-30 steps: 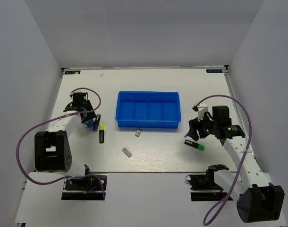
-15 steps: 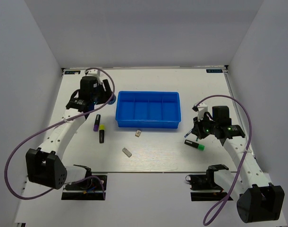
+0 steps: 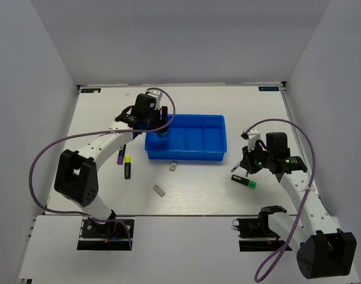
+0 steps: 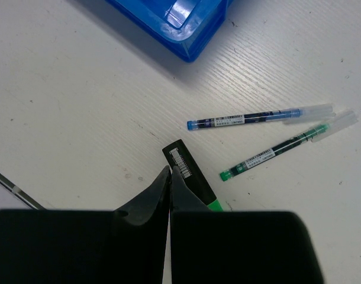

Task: Sort the stationery into containers
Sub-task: Place the stationery in the storage box.

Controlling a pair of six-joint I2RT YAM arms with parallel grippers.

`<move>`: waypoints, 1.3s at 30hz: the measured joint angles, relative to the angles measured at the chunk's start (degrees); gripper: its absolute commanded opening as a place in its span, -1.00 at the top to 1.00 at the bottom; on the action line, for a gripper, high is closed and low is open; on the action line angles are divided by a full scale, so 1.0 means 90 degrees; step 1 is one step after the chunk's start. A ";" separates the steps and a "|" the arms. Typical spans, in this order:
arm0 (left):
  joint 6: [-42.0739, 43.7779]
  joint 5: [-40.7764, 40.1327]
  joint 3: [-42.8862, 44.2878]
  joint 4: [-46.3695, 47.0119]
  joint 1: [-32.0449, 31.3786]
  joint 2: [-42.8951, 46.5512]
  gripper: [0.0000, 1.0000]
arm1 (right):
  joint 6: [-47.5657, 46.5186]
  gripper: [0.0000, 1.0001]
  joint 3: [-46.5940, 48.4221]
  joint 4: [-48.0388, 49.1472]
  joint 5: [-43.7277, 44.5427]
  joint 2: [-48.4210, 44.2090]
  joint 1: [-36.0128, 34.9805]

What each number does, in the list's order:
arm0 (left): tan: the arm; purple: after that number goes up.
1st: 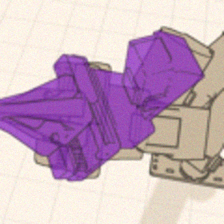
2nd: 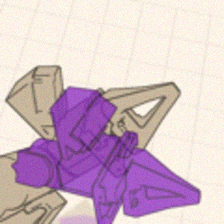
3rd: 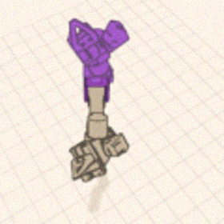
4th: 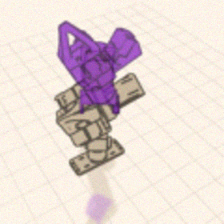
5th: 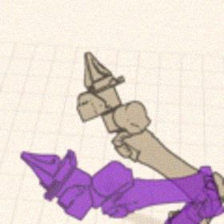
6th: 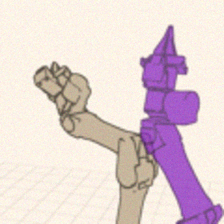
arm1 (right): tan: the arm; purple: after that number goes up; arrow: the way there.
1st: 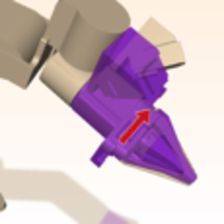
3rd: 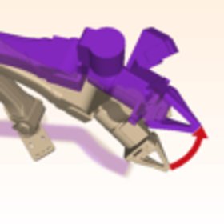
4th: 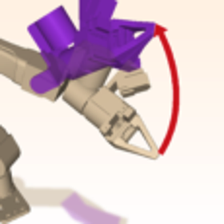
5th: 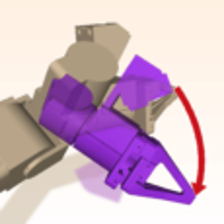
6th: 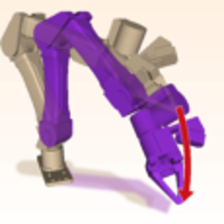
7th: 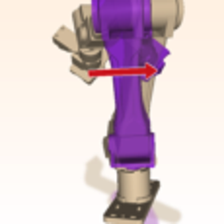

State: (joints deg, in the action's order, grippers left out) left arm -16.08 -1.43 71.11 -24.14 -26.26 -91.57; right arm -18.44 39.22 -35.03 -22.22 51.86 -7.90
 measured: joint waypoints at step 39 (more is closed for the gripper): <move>0.0974 -0.1418 0.0270 -0.0223 -0.0508 -0.0532 -0.12 | 0.0000 0.96 0.0000 0.0000 0.0002 0.0000 0.0000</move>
State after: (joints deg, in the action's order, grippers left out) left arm -7.31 -14.20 73.54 -26.15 -30.83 -96.36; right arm -18.44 39.22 -35.03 -22.20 51.86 -7.90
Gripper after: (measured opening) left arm 0.764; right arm 0.018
